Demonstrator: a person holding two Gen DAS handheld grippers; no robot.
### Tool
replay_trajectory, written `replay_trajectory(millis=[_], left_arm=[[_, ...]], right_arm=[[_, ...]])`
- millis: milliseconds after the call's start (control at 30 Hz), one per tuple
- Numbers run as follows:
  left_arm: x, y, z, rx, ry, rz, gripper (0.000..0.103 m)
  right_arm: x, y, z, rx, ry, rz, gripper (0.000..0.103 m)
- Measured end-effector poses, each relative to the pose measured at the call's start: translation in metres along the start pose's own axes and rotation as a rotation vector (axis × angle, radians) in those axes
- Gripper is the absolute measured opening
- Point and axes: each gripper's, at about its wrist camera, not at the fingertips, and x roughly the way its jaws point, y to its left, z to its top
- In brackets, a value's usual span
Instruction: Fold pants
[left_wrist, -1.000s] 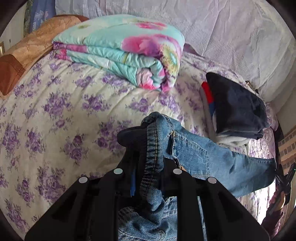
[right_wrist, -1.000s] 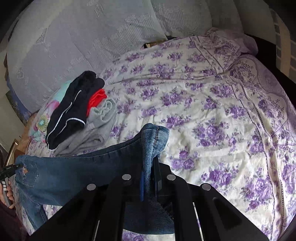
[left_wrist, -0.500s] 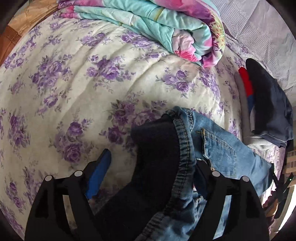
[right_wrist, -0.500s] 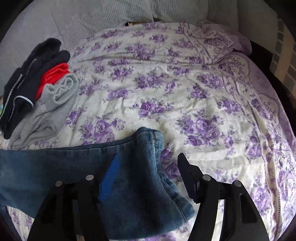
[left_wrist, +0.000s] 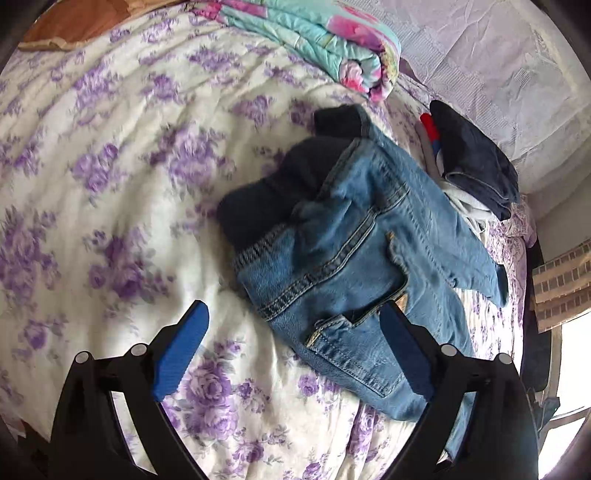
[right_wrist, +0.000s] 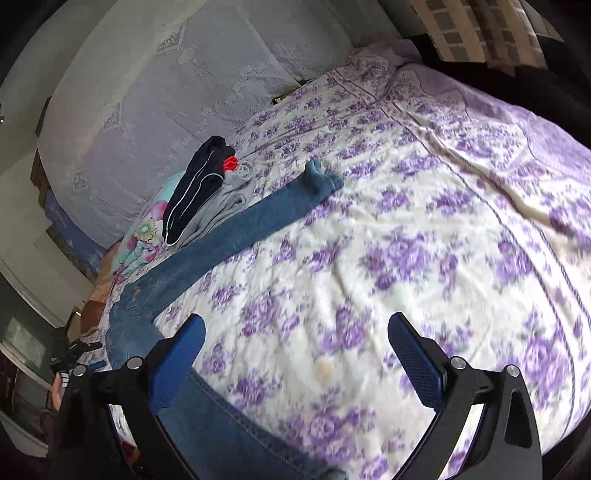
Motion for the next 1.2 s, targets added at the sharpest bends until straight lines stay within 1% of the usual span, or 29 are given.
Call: replay_trajectory(millis=[67, 133, 167, 233, 267, 300, 333, 367, 400, 433, 467, 500, 533, 600, 633, 700, 733, 800, 833, 933, 967, 1000, 1033, 1067, 1100, 1133, 1167, 1200], left_arm=[[0.019, 0.001, -0.002, -0.013, 0.000, -0.026, 0.090], [0.027, -0.006, 0.002, 0.014, -0.057, -0.015, 0.090], [0.028, -0.008, 0.006, 0.014, -0.085, -0.024, 0.090], [0.029, -0.003, 0.011, -0.058, -0.109, -0.083, 0.090], [0.028, -0.001, 0.012, -0.078, -0.126, -0.093, 0.087], [0.026, -0.001, 0.011, -0.093, -0.146, -0.095, 0.068], [0.024, -0.001, 0.008, -0.106, -0.166, -0.116, 0.051], [0.021, -0.001, 0.004, -0.116, -0.184, -0.140, 0.043], [0.018, -0.004, 0.000, -0.110, -0.201, -0.140, 0.029], [0.014, -0.009, -0.004, -0.094, -0.217, -0.132, 0.024], [0.010, -0.014, -0.007, -0.080, -0.233, -0.126, 0.023], [0.006, -0.019, -0.010, -0.069, -0.249, -0.125, 0.021], [0.001, -0.021, -0.013, -0.065, -0.264, -0.129, 0.019], [-0.011, -0.023, -0.016, -0.075, -0.296, -0.135, 0.015], [-0.018, -0.023, -0.016, -0.089, -0.309, -0.134, 0.014], [-0.033, -0.027, -0.019, -0.101, -0.333, -0.138, 0.014], [-0.042, -0.030, -0.023, -0.104, -0.343, -0.143, 0.014], [-0.058, -0.036, -0.036, -0.096, -0.344, -0.158, 0.014], [-0.066, -0.041, -0.045, -0.079, -0.345, -0.155, 0.014], [-0.080, -0.049, -0.081, -0.043, -0.337, -0.131, 0.014], [-0.079, -0.046, -0.094, -0.047, -0.330, -0.114, 0.015], [-0.071, -0.041, -0.104, -0.057, -0.314, -0.086, 0.016], [-0.057, -0.032, -0.113, -0.069, -0.285, -0.048, 0.018], [-0.039, -0.019, -0.120, -0.094, -0.250, -0.016, 0.022], [-0.021, -0.001, -0.127, -0.141, -0.199, -0.016, 0.033], [-0.015, 0.015, -0.135, -0.185, -0.202, -0.095, 0.031], [-0.023, 0.024, -0.142, -0.212, -0.243, -0.145, 0.032], [-0.032, 0.026, -0.145, -0.209, -0.247, -0.130, 0.034]], right_arm=[[-0.007, -0.002, -0.024, 0.013, 0.026, 0.004, 0.100], [-0.013, -0.001, -0.044, -0.004, 0.044, -0.009, 0.100], [-0.016, 0.000, -0.054, -0.021, 0.052, -0.026, 0.100], [-0.022, 0.000, -0.074, -0.046, 0.067, -0.061, 0.100], [-0.023, 0.000, -0.084, -0.054, 0.073, -0.065, 0.100], [-0.025, 0.000, -0.093, -0.058, 0.076, -0.061, 0.100], [-0.024, -0.001, -0.100, -0.061, 0.079, -0.065, 0.100], [-0.021, 0.000, -0.104, -0.069, 0.082, -0.079, 0.100], [-0.018, 0.001, -0.108, -0.088, 0.075, -0.084, 0.100], [-0.014, 0.004, -0.110, -0.119, 0.057, -0.093, 0.088], [-0.010, 0.008, -0.112, -0.166, 0.050, -0.101, 0.040], [-0.002, 0.012, -0.110, -0.211, 0.077, -0.105, 0.023], [0.001, 0.013, -0.107, -0.203, 0.094, -0.088, 0.023], [-0.007, 0.017, -0.092, -0.196, 0.057, -0.056, 0.022], [-0.014, 0.019, -0.080, -0.196, 0.032, -0.048, 0.022], [-0.033, 0.024, -0.051, -0.184, -0.006, 0.015, 0.022], [-0.042, 0.030, -0.036, -0.196, -0.028, 0.015, 0.022], [-0.053, 0.039, -0.006, -0.217, -0.040, -0.021, 0.022], [-0.056, 0.039, 0.010, -0.218, -0.030, -0.048, 0.022], [-0.046, 0.020, 0.050, -0.164, 0.038, -0.106, 0.023], [-0.035, 0.011, 0.059, -0.155, 0.082, -0.122, 0.024], [-0.018, 0.001, 0.063, -0.155, 0.142, -0.140, 0.026], [0.005, -0.009, 0.060, -0.167, 0.213, -0.173, 0.034], [0.028, -0.024, 0.054, -0.169, 0.266, -0.223, 0.037], [0.049, -0.040, 0.046, -0.141, 0.302, -0.278, 0.038], [0.064, -0.055, 0.036, -0.111, 0.323, -0.310, 0.040], [0.064, -0.061, 0.031, -0.082, 0.285, -0.281, 0.043], [0.057, -0.062, 0.030, -0.074, 0.231, -0.278, 0.043]])
